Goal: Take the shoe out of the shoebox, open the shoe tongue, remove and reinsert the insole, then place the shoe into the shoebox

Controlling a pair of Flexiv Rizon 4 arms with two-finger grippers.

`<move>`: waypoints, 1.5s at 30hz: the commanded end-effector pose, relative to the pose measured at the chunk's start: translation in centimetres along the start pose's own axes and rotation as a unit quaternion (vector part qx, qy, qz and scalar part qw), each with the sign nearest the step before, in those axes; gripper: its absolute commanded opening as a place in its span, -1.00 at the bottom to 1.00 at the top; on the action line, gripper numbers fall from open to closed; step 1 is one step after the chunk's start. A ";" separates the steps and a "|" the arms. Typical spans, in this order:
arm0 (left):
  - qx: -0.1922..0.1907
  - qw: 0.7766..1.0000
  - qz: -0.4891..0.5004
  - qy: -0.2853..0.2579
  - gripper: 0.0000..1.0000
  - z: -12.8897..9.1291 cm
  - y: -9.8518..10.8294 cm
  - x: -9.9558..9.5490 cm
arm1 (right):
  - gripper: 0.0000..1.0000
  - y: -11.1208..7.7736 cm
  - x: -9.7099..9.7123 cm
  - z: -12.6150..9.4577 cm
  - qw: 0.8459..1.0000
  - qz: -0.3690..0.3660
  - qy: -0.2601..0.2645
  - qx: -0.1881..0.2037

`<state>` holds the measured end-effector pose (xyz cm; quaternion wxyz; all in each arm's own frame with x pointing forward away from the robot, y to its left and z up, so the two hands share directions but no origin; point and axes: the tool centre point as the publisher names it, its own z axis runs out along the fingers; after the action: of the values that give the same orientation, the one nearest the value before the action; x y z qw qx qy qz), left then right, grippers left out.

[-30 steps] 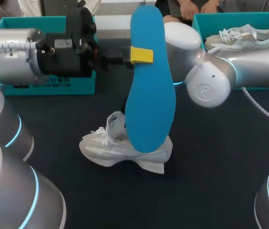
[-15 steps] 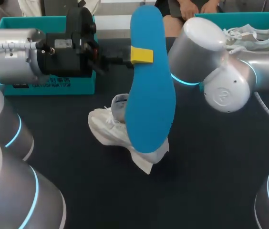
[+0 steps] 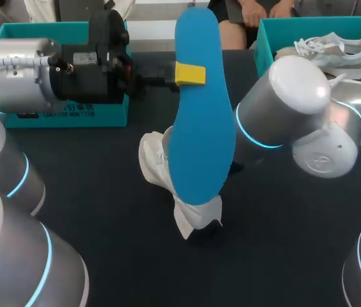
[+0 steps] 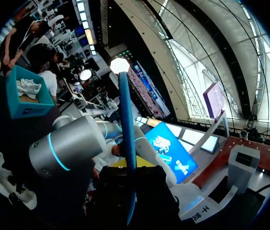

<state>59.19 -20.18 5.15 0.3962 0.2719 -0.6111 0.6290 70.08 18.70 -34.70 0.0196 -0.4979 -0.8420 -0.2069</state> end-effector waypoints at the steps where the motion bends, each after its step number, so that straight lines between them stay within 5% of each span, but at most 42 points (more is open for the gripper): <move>1: 0.001 1.000 0.000 0.000 -1.00 0.0 0.1 0.0 | -1.00 -1.0 -0.6 -0.3 0.997 0.062 -0.007 -0.054; 15: 0.001 1.000 0.000 0.000 -1.00 0.0 0.1 0.0 | -1.00 -2.8 -2.1 1.1 0.962 0.231 -0.096 -0.107; 27: 0.001 1.000 0.000 0.000 -1.00 0.0 0.1 0.0 | -1.00 0.0 -3.7 3.4 0.977 0.170 -0.099 -0.082; 41: 0.001 1.000 0.000 0.000 -1.00 0.0 0.1 0.0 | -1.00 -0.9 -4.5 6.2 0.972 0.207 -0.098 -0.058; 42: 0.001 1.000 0.000 0.000 -1.00 0.0 0.1 0.0 | -0.77 -1.0 -4.5 6.1 0.972 0.208 -0.092 -0.062; 43: 0.001 1.000 0.000 0.000 -1.00 0.0 0.1 0.0 | -0.26 -1.1 -4.5 5.8 0.971 0.209 -0.094 -0.063; 44: 0.001 1.000 0.000 0.000 -1.00 0.0 0.1 0.0 | 0.75 -1.1 -4.5 5.5 0.971 0.211 -0.092 -0.063; 45: 0.001 1.000 0.000 0.000 -1.00 0.0 0.1 0.0 | 1.00 -1.1 -4.4 5.0 0.971 0.211 -0.087 -0.064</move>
<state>59.18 -20.18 5.16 0.3962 0.2719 -0.6111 0.6290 72.71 16.90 -40.85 -0.0453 -0.6814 -0.7025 -0.2003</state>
